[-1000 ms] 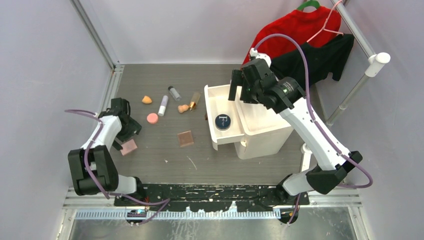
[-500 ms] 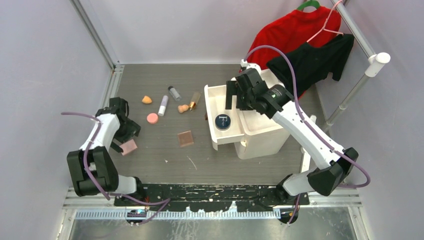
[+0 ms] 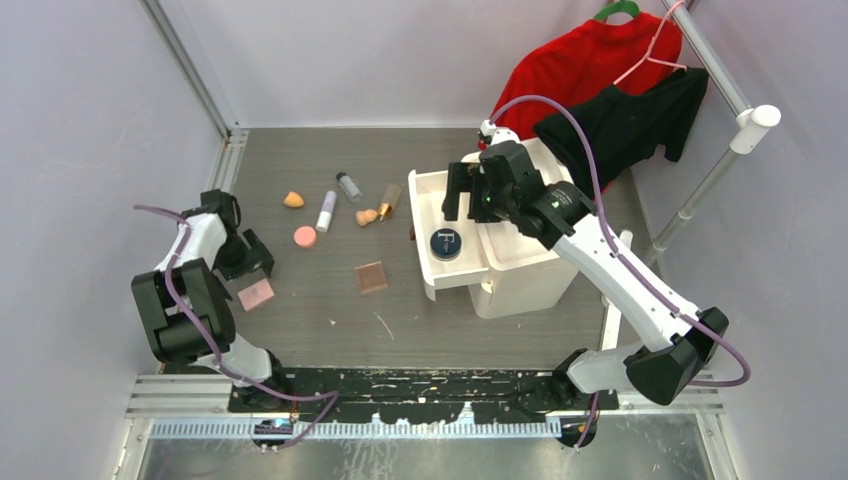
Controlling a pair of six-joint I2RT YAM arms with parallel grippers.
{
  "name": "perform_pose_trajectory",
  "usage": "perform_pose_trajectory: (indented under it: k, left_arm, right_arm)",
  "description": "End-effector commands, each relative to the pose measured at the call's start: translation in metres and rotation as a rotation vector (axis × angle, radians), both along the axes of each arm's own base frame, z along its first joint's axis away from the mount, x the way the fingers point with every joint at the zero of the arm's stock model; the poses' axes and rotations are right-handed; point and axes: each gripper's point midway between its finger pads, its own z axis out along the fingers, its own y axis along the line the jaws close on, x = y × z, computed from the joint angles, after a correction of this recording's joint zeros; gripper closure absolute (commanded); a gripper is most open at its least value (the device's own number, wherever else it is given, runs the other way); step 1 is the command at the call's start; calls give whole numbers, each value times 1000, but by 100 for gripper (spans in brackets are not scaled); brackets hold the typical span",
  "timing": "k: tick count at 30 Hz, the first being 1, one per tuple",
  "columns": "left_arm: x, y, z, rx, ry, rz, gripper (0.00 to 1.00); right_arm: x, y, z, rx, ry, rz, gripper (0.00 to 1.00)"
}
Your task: Organize the makeup
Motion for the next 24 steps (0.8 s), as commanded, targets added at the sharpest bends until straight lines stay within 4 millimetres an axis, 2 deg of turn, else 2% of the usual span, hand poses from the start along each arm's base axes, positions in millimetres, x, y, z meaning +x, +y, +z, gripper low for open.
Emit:
perform_pose_trajectory:
  k: [1,4,7,14,20,24]
  left_arm:
    - [6,2,4,-4,-35,-151,1]
    - [10,-3,-2,-34,-49,-182,0]
    - [11,2,-9,-23,-12,-186,5]
    - [15,-7,-31,-92,14,-203,12]
    - [15,-9,-39,-117,29,-217,28]
    - [16,-7,-43,-112,46,-216,32]
  right_arm:
    - [-4,12,20,91,-56,47,0]
    - [-3,9,23,88,-67,37,0]
    - [-5,8,29,99,-80,38,0]
    - [-8,0,51,123,-131,16,0]
    - [-13,-7,73,149,-179,7,0]
    - [-16,-11,79,150,-193,0,0]
